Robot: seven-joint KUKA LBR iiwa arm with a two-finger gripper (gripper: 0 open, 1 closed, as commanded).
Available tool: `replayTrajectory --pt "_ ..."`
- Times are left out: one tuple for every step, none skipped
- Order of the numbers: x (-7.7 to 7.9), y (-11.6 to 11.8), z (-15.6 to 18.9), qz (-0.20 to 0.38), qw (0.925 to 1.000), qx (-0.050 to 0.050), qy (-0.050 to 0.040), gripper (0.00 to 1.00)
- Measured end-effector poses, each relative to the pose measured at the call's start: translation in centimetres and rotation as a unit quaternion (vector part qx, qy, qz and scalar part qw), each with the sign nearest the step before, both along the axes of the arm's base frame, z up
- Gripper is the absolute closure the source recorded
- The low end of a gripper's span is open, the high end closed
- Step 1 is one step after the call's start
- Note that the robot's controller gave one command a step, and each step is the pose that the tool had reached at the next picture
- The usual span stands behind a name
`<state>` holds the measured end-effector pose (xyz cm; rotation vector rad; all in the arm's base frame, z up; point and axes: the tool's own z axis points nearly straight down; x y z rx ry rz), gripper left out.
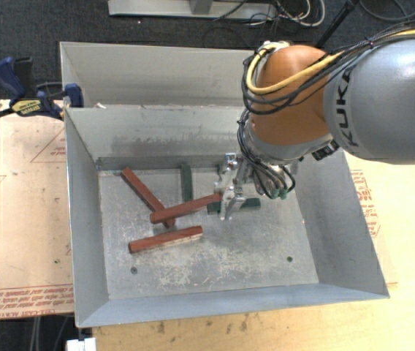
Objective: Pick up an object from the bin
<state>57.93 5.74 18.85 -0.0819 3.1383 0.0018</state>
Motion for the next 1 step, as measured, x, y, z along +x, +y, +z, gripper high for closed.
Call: replayTrajectory --pt "-0.32 0.18 6.95 0.002 1.0 0.0 -0.0002 1.0"
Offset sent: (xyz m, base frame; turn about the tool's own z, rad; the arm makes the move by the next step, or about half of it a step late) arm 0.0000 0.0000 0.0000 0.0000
